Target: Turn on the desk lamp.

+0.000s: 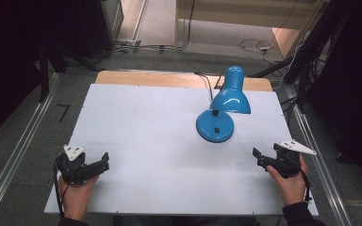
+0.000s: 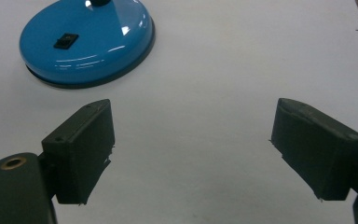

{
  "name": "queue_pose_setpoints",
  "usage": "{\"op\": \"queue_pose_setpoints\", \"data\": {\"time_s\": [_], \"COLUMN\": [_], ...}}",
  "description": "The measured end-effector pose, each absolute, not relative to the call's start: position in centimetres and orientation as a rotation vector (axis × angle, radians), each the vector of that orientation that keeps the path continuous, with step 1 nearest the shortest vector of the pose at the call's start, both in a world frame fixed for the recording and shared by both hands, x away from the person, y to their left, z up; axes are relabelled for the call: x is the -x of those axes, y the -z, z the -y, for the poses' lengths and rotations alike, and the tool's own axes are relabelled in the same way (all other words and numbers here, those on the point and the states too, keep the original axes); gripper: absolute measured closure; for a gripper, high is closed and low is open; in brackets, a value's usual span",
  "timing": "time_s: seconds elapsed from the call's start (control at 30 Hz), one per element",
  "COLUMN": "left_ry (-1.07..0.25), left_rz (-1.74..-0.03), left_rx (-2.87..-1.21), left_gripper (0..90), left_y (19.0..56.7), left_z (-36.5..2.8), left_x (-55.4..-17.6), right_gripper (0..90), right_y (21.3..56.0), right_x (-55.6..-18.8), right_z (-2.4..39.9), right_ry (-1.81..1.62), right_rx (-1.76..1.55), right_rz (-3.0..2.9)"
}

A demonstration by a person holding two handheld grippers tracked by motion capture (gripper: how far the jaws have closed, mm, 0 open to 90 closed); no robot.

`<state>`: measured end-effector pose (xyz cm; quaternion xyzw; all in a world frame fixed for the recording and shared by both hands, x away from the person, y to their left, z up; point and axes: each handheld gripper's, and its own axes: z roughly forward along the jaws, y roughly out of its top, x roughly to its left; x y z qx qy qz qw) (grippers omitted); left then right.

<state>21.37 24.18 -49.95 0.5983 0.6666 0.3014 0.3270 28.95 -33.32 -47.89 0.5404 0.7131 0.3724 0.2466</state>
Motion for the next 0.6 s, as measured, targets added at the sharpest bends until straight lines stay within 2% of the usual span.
{"op": "queue_pose_setpoints", "data": {"time_s": [0.6], "left_ry": [-0.790], "left_rz": [-1.746], "left_rx": [-1.571], "left_gripper": [3.5], "left_y": [50.0], "left_z": [-24.3], "left_x": [-21.3], "right_gripper": [12.1], "right_y": [47.7], "right_x": [-29.6], "right_z": [31.8], "right_ry": [-1.028], "right_rx": [-1.445], "right_rz": [-1.971]}}
